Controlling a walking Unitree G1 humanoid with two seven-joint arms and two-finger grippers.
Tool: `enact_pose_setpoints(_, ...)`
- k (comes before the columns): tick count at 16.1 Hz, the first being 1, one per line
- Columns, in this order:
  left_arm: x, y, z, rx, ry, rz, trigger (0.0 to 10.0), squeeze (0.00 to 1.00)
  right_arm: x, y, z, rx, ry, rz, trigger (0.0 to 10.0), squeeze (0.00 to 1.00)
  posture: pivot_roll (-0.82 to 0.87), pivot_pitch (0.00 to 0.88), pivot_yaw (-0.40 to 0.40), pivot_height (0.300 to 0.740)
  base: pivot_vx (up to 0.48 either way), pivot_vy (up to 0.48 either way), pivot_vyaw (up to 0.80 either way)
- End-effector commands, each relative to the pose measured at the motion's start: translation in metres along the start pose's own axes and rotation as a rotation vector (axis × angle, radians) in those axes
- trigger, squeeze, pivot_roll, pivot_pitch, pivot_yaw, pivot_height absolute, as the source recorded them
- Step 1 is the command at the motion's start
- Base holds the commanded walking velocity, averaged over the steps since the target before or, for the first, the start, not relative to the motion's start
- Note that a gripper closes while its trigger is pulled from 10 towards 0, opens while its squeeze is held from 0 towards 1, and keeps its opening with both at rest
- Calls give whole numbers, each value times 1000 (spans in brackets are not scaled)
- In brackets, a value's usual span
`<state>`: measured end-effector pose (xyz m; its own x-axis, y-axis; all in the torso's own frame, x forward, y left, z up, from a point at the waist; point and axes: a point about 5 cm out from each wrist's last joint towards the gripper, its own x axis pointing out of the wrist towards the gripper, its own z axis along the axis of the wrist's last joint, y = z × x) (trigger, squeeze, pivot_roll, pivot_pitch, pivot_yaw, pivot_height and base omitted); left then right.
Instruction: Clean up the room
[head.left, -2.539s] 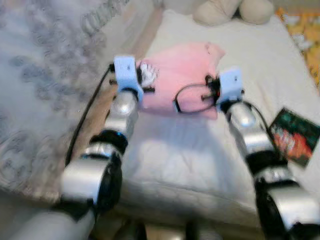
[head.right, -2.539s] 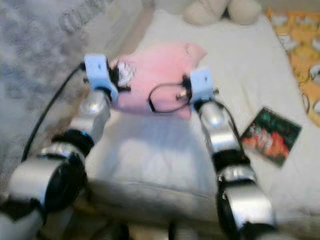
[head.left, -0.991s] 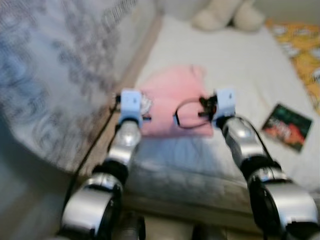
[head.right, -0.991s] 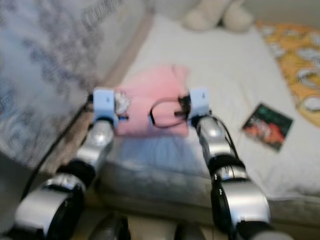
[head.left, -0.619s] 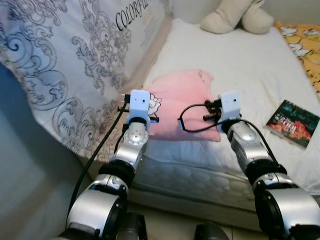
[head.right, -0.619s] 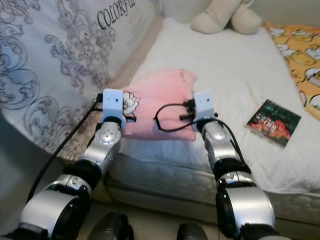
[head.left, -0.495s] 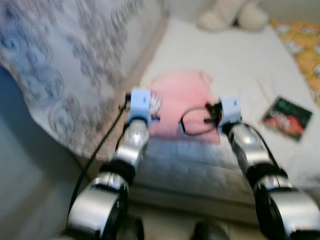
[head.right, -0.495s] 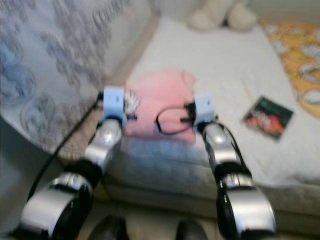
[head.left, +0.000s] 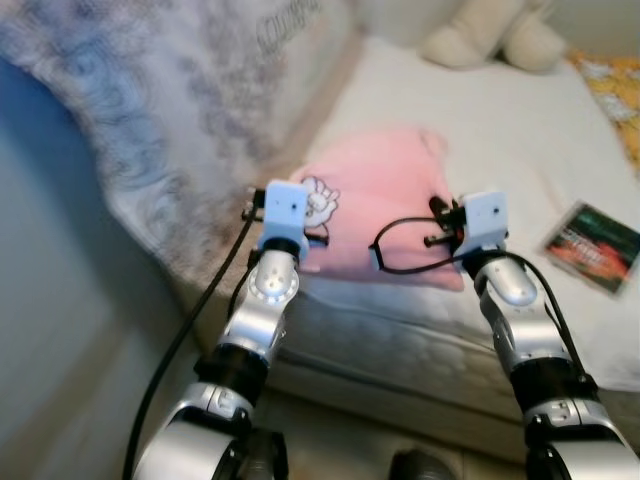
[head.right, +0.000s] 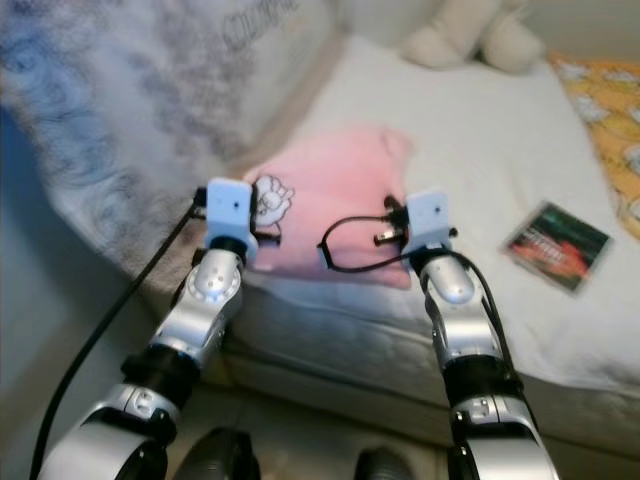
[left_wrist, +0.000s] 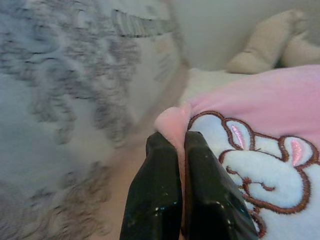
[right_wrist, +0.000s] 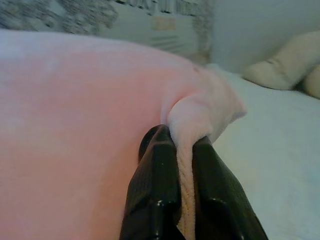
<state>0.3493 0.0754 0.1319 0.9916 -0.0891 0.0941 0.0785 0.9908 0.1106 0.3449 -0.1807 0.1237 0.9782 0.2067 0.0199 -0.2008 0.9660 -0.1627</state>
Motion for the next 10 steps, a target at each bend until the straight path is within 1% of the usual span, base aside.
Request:
enact_pose_setpoints(1, 5, 5, 13, 14, -42, 17, 10000, 0, -3, -9, 5, 6, -11, -58, 10000, 63, -175, 0, 41, 697, 0, 0, 0)
enact_pose_setpoints(2, 6, 4, 16, 16, -44, 14, 10000, 0, -3, -6, 6, 10, -12, -53, 10000, 55, -181, 0, 45, 697, 0, 0, 0)
enact_pose_setpoints(3, 7, 5, 18, -18, -46, 17, 10000, 0, -3, -3, 7, 12, -13, -44, 10000, 59, -186, 0, 48, 697, 0, 0, 0)
enact_pose_setpoints(5, 9, 10, 15, -69, -9, 43, 10000, 0, -4, 3, 6, 17, -7, -33, 10000, 59, -193, 0, 52, 697, 454, 0, 0)
enact_pose_setpoints(7, 10, 12, 15, -64, -6, 43, 10000, 0, -5, 5, 5, 21, 0, -33, 10000, 59, -191, 0, 53, 697, 480, 0, 0)
enact_pose_setpoints(10, 12, 20, 13, -71, 13, 68, 10000, 0, -7, 6, 2, 20, 17, -33, 10000, 63, -189, 0, 53, 697, 480, 0, 0)
